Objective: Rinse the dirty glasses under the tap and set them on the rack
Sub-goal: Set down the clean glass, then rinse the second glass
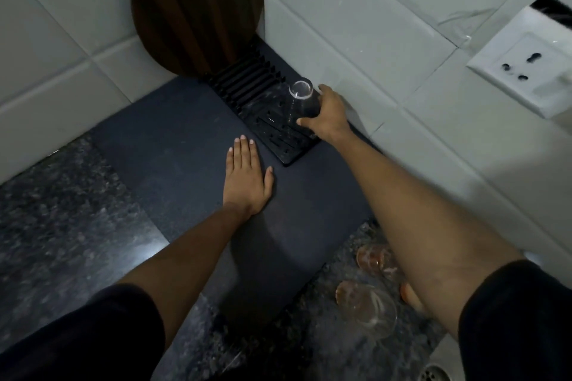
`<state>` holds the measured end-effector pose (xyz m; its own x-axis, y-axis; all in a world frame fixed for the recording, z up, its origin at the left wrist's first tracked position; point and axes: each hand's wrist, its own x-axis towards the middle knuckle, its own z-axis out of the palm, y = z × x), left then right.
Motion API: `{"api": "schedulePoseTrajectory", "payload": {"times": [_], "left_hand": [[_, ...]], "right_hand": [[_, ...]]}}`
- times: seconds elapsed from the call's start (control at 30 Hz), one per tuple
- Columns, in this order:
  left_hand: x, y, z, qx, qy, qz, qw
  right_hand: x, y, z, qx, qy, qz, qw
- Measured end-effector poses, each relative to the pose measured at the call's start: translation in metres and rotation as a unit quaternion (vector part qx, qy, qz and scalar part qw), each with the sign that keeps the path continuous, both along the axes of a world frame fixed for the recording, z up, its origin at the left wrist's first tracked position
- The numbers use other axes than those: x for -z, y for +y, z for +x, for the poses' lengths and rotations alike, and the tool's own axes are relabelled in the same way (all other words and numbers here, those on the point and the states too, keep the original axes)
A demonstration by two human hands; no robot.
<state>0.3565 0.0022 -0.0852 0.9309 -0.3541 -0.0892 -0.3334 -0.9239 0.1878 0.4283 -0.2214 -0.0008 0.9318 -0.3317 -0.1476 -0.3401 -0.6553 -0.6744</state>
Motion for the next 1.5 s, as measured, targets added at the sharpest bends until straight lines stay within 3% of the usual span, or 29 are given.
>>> {"api": "schedulePoseTrajectory", "payload": {"times": [0.23, 0.4, 0.6, 0.73, 0.87, 0.97, 1.13, 1.5], "left_hand": [[-0.007, 0.001, -0.012, 0.0, 0.056, 0.003, 0.998], [-0.012, -0.002, -0.089, 0.049, 0.08, -0.018, 0.995], [-0.008, -0.002, -0.188, 0.107, 0.051, -0.027, 0.993], [-0.005, -0.006, -0.243, 0.12, 0.047, -0.025, 0.991], [-0.002, -0.011, -0.29, 0.126, 0.04, -0.017, 0.991], [0.001, -0.011, -0.305, 0.132, 0.024, -0.005, 0.991], [0.003, -0.007, -0.309, 0.154, 0.006, 0.01, 0.988], [-0.002, 0.0, -0.341, 0.195, 0.054, 0.0, 0.979]], "right_hand": [[-0.072, -0.027, -0.091, 0.032, -0.006, 0.003, 0.999], [-0.102, -0.026, -0.2, 0.08, -0.056, 0.028, 0.995], [-0.091, -0.014, -0.338, 0.109, -0.186, -0.089, 0.972], [-0.067, -0.024, -0.4, 0.154, -0.141, -0.148, 0.967], [-0.05, -0.032, -0.428, 0.171, 0.028, -0.108, 0.979], [-0.037, -0.034, -0.435, 0.156, 0.086, -0.09, 0.98], [-0.026, -0.039, -0.439, 0.181, 0.048, -0.095, 0.978], [-0.024, -0.044, -0.472, 0.252, -0.04, 0.028, 0.967]]}}
